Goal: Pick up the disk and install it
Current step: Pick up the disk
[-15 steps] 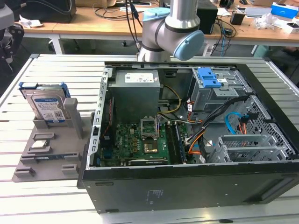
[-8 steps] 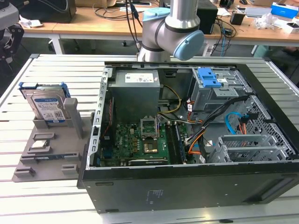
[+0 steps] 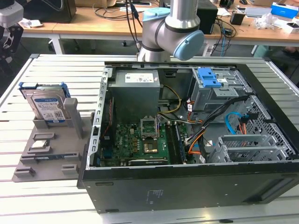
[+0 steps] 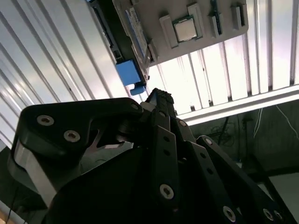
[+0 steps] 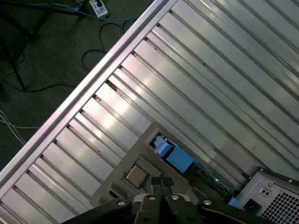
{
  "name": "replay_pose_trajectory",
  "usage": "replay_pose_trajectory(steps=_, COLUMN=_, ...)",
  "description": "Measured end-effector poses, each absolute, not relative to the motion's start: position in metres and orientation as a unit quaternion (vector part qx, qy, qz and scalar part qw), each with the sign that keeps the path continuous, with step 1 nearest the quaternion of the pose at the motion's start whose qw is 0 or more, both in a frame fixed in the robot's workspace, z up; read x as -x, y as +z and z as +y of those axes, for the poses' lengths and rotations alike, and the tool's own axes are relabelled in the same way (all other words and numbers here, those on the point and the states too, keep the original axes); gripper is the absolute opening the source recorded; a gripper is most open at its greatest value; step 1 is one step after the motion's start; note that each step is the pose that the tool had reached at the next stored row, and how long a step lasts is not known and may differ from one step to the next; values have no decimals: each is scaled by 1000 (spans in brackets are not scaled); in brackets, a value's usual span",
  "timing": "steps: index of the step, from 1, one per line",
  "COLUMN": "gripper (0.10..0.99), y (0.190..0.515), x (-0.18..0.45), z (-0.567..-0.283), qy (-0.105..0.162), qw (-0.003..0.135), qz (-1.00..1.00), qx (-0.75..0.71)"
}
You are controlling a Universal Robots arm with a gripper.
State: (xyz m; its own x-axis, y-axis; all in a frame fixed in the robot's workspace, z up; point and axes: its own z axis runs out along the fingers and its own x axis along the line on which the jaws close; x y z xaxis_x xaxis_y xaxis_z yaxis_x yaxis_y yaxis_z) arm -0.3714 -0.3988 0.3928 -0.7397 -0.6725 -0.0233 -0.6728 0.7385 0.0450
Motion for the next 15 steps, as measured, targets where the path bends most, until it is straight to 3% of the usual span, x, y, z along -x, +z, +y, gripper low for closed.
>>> replay_pose_trajectory(steps=15, gripper=106, y=393, x=371, z=-399, qy=25, qw=-1, qz=874, qx=486)
